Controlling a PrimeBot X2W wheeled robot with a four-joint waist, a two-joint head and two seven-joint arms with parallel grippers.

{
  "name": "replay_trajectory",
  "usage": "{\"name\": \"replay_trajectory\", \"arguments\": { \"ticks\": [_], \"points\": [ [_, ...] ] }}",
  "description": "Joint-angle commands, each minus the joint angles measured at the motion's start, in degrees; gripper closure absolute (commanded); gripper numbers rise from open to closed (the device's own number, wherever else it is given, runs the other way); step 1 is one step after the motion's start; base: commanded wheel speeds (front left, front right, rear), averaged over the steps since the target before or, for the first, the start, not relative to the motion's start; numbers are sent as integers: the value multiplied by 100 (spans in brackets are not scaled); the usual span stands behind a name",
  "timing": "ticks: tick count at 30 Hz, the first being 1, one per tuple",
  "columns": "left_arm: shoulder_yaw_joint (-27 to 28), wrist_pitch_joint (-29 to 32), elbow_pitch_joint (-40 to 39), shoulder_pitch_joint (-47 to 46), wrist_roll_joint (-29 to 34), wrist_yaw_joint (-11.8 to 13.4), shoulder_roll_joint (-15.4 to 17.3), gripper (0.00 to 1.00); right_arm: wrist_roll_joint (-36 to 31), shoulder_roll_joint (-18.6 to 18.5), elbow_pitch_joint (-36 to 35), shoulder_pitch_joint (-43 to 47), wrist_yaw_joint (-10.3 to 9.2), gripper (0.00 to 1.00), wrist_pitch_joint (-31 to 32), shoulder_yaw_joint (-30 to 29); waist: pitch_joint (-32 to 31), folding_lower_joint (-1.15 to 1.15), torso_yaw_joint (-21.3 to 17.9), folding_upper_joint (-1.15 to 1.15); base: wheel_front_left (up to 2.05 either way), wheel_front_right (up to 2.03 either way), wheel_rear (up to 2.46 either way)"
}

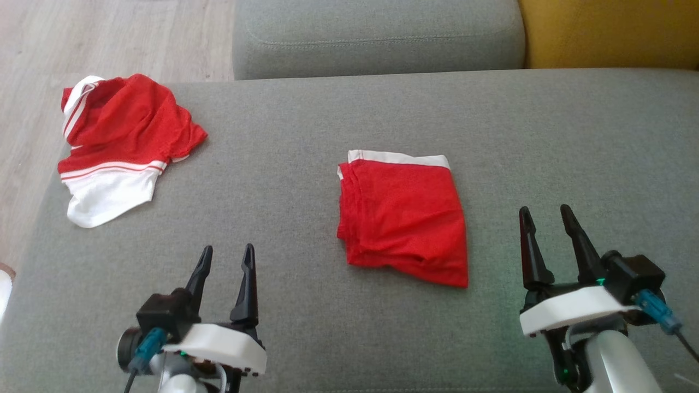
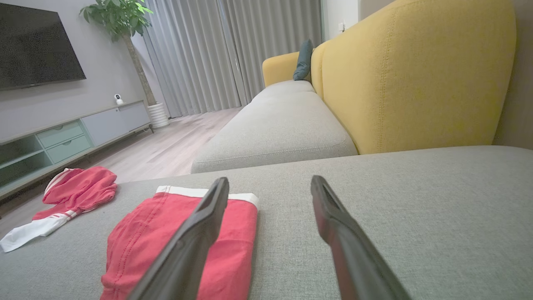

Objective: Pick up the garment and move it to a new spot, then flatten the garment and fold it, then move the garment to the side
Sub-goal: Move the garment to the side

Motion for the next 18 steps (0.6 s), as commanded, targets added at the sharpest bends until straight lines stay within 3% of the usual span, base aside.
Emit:
{"name": "replay_trajectory", "arguments": {
  "ticks": [1, 18],
  "points": [
    [252, -71, -202, -188, 81, -22, -15, 0, 22, -7, -244, -30, 37, 0, 20, 111, 1, 0, 9, 0, 0, 0, 0],
    [322, -71, -203, -189, 122, -76, -50, 0, 1, -6, -270, 19, 37, 0, 121, 71, 29, 0, 25, 0, 0, 0, 0]
  ]
}}
